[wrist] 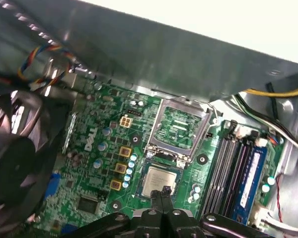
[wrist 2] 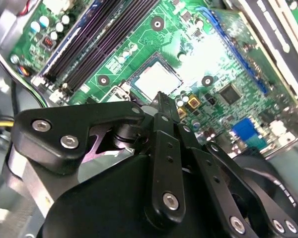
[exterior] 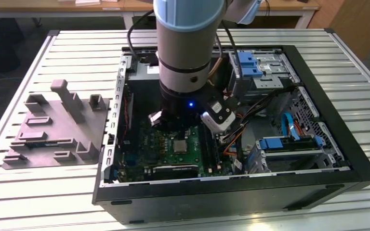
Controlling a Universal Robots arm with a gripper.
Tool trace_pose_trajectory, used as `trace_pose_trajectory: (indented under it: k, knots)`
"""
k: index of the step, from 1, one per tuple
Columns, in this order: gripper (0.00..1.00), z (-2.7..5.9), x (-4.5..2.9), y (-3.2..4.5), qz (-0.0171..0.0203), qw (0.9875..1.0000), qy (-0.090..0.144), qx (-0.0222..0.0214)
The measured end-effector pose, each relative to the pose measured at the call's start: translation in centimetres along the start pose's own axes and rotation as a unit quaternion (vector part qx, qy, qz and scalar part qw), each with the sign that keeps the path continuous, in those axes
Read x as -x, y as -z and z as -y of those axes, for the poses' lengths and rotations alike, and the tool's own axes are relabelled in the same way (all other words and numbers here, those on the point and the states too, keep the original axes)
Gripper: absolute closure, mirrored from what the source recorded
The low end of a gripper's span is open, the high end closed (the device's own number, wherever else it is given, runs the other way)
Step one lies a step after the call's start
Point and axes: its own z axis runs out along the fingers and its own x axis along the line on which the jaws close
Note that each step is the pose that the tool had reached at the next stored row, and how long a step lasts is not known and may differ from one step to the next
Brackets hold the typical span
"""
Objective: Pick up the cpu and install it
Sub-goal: 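Close the cpu cover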
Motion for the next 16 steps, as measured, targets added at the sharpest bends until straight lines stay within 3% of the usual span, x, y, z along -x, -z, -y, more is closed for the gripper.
trace_pose_trajectory:
  k: [4,8,12,16]
  knots:
    - [0.89,0.00,0.00,-0.15,-0.0008,0.9993,0.036,-0.0005]
    - [0.89,0.01,0.01,-0.31,-0.0015,0.9974,0.072,-0.0011]
    - [0.89,0.01,0.01,-0.46,-0.0023,0.9940,0.109,-0.0017]
    - [0.89,0.01,0.01,-0.57,-0.0030,0.9895,0.145,-0.0022]
